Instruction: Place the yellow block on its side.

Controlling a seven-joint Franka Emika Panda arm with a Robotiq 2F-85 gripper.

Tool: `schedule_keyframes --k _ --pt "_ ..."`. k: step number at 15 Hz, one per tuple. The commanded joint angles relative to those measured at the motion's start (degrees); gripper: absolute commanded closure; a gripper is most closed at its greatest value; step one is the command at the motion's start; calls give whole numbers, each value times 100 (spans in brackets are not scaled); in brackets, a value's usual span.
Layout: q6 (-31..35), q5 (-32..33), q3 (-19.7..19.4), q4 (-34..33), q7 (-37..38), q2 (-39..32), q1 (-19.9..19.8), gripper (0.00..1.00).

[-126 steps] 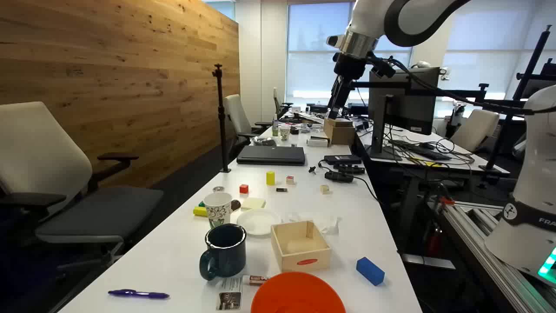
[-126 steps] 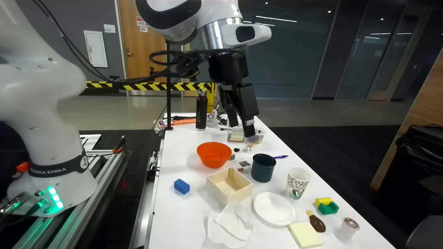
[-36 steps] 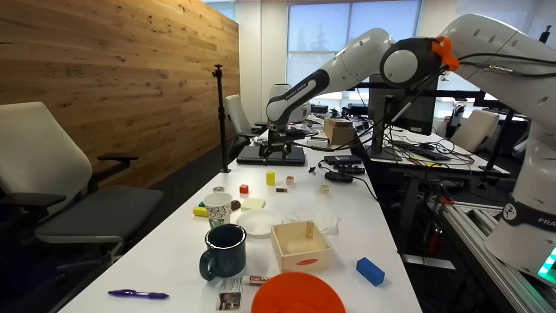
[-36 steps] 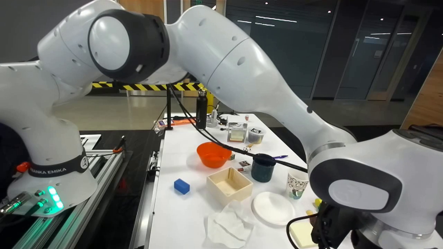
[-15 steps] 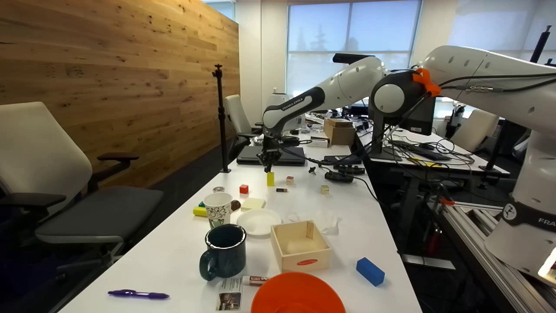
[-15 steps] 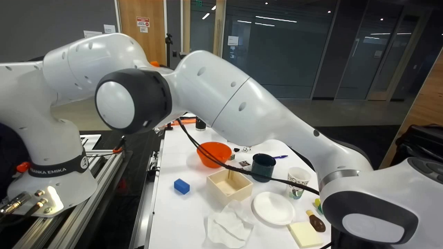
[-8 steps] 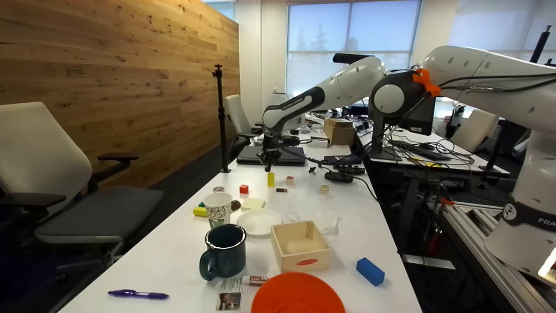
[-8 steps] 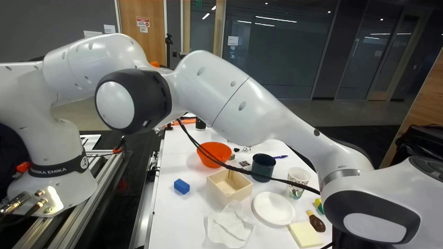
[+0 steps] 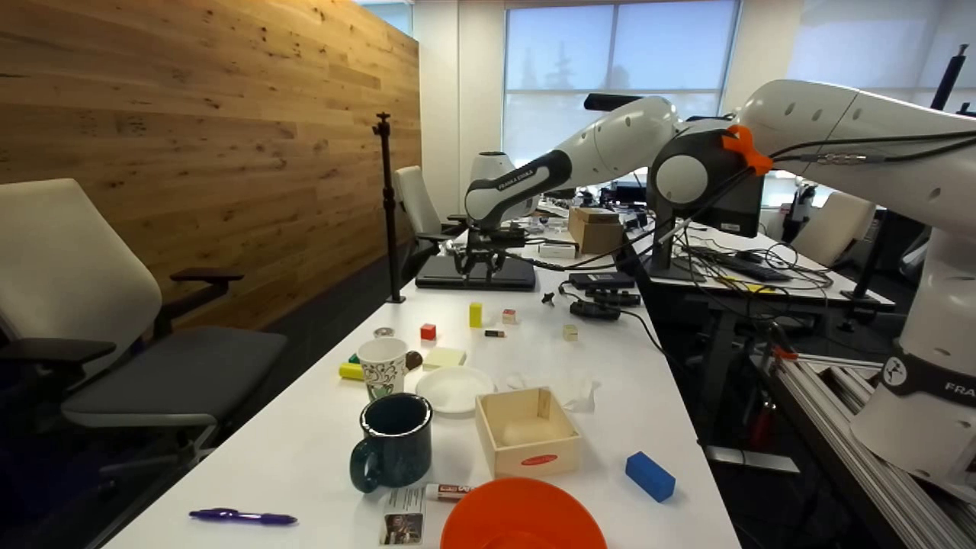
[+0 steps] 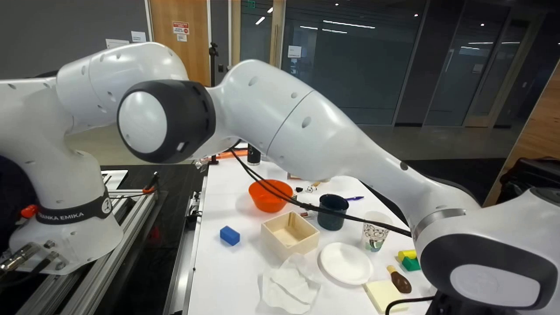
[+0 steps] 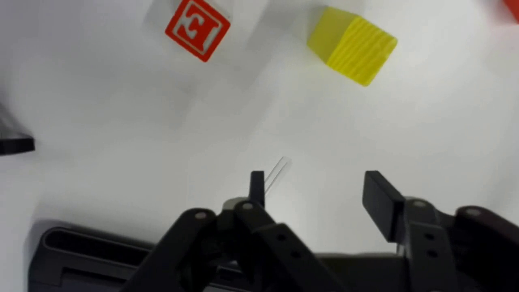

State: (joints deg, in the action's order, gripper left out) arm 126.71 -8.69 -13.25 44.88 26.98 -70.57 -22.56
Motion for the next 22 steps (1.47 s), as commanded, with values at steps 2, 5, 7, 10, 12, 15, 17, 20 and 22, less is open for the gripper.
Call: schedule_keyframes --k 2,5,7,10,12,15,17,20,22 --pt "-329 -51 -240 55 1534 22 307 0" --pt "-724 10 -337 61 2344 45 505 0" --pt "-978 54 -432 27 2723 24 617 0" --pt "-1217 77 -586 -33 3095 -11 723 0" --pt "-1322 -21 -560 -64 3145 -23 692 0" --pt "-1393 -84 -491 -115 3143 -69 630 0" --pt "-1414 -78 -498 -136 3181 -108 616 26" --pt "-1446 -85 -484 -157 3209 -158 590 50" --pt "-1458 -101 -458 -167 3211 -168 568 62"
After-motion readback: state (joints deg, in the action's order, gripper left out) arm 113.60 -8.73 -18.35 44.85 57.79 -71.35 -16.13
